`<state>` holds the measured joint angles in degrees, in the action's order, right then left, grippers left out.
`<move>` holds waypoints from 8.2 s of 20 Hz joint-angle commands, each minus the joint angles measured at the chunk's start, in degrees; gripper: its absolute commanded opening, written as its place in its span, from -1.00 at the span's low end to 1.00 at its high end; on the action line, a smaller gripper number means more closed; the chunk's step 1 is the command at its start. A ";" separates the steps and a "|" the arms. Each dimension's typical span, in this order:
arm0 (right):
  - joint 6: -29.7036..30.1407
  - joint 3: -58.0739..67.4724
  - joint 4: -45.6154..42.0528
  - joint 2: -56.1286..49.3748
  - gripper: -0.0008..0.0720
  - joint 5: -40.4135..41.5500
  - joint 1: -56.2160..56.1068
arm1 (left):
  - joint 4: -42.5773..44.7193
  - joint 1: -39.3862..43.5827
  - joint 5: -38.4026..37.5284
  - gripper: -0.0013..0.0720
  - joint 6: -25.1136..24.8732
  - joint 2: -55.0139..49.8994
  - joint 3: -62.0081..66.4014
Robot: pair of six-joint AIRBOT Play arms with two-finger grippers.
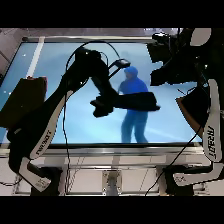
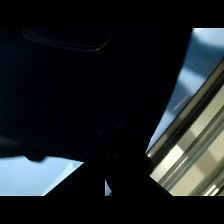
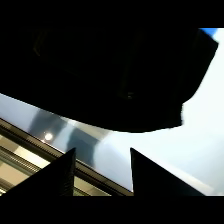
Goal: Fold the clothes and pants, and hang the long-sleeved shirts on hangers.
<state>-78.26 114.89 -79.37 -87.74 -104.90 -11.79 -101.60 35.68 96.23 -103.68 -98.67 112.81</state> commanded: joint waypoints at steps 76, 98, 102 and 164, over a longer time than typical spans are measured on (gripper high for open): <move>4.39 -74.51 7.23 22.29 -0.95 60.37 -8.90 | 15.26 -18.58 -54.16 0.00 -33.14 33.29 -75.41; 4.39 -74.51 7.78 22.29 -0.95 59.28 -8.90 | 15.26 -18.58 -63.08 -0.57 -32.22 32.89 -75.32; 4.39 -74.51 7.78 22.29 -0.95 59.28 -8.92 | 15.21 -18.58 -63.10 -0.51 -32.24 33.86 -75.34; -3.23 -25.07 21.33 41.57 -0.97 41.31 -8.96 | 24.83 -18.64 -36.74 -0.95 -2.75 61.81 -28.96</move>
<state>-77.76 86.98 -63.40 -46.70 -59.09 -20.69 -79.48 17.08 53.36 -108.68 -39.68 80.38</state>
